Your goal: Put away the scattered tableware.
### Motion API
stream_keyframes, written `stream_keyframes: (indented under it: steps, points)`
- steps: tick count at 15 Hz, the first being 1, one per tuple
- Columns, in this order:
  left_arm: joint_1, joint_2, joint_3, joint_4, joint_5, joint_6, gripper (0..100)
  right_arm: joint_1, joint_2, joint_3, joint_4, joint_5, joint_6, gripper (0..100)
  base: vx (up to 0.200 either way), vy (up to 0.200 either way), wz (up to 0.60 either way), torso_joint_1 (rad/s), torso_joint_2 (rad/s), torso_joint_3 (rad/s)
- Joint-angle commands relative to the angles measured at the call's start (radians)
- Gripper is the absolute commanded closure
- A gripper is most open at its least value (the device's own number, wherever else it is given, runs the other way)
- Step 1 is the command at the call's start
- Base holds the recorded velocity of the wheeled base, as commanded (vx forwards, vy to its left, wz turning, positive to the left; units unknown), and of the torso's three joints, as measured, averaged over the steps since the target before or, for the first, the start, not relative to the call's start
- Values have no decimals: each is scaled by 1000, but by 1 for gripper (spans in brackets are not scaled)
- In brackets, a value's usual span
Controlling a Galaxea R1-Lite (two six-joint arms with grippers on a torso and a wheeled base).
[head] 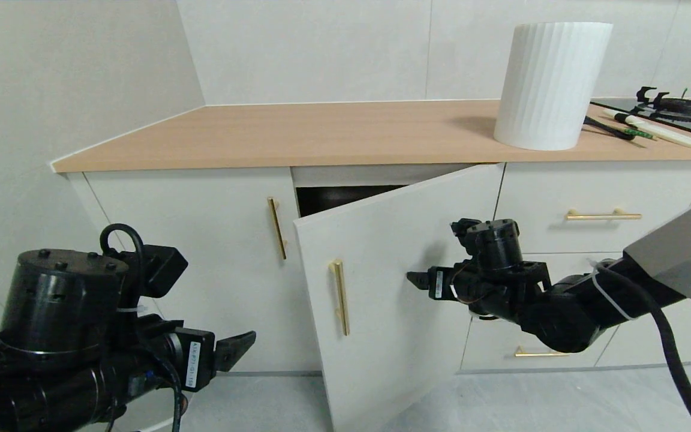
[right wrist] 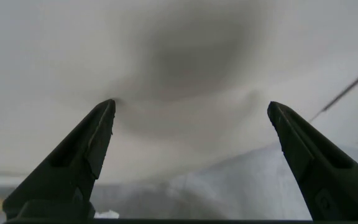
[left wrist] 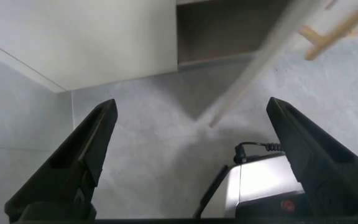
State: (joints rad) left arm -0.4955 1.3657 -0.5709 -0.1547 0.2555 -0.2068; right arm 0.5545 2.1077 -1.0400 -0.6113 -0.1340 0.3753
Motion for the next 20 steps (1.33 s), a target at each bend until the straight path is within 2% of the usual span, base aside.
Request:
stream_keyframes:
  steps: [1,6,10,15,20]
  points:
    - [0,-2,-1,0,1,0,0,1,20,-11,-12,-2,8,0,0,0,0,0,0,0]
    - [0,-2,2,0,1,0,0,1,81,-89,-31,-99,65,0,0,0,0,0,0,0]
    - [0,-1,2,0,-1,0,0,-1,132,-141,-42,-179,68,0,0,0,0,0,0,0]
    - [0,-2,2,0,1,0,0,-5,158,-147,-110,-222,63,0,0,0,0,0,0,0]
    - [0,-2,0,0,1,0,0,-27,215,-226,-117,-328,59,0,0,0,0,0,0,0]
